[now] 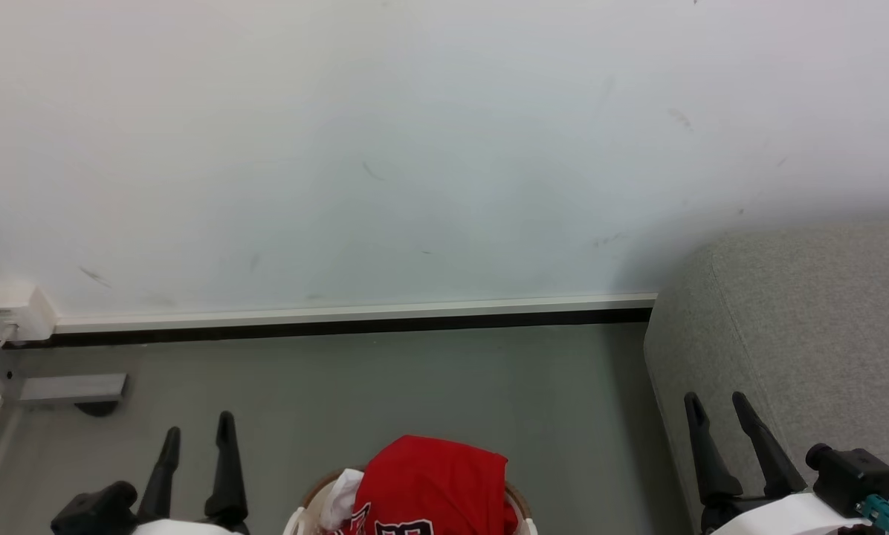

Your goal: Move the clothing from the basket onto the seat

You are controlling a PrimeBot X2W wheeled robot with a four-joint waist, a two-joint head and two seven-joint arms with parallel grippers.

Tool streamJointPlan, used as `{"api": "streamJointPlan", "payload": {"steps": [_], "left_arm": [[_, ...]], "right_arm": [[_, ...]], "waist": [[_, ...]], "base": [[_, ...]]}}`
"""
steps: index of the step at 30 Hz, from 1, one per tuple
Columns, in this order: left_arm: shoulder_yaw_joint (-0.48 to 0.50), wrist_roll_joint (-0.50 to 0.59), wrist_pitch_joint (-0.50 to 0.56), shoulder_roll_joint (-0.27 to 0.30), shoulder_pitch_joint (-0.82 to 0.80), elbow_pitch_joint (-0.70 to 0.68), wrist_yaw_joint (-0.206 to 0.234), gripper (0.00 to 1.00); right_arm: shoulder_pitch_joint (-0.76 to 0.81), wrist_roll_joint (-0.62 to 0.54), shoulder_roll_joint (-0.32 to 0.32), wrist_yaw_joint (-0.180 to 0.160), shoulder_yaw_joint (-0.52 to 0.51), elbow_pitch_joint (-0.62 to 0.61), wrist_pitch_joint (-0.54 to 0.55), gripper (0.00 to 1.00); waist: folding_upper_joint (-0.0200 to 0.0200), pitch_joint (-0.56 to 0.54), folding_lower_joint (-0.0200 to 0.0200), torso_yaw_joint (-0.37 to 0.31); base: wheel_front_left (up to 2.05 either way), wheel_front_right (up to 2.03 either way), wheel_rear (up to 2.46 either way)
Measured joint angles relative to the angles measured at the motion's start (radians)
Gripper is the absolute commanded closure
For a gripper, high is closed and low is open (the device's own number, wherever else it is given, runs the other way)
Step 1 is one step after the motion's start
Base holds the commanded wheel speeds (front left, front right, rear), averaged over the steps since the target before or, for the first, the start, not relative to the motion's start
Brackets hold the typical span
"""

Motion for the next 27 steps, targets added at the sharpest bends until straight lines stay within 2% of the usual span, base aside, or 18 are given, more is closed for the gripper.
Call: {"api": "streamJointPlan", "payload": {"steps": [27], "left_arm": [[-0.008,0.206,-0.053,0.002,0.016,-0.014,0.032,0.0]], "right_arm": [[-0.001,-0.192,-0.001,0.0,0.034,-0.013,-0.053,0.0]], "waist": [[0.0,-0.01,0.0,0.002]], "base": [[0.0,0.0,0.0]]}}
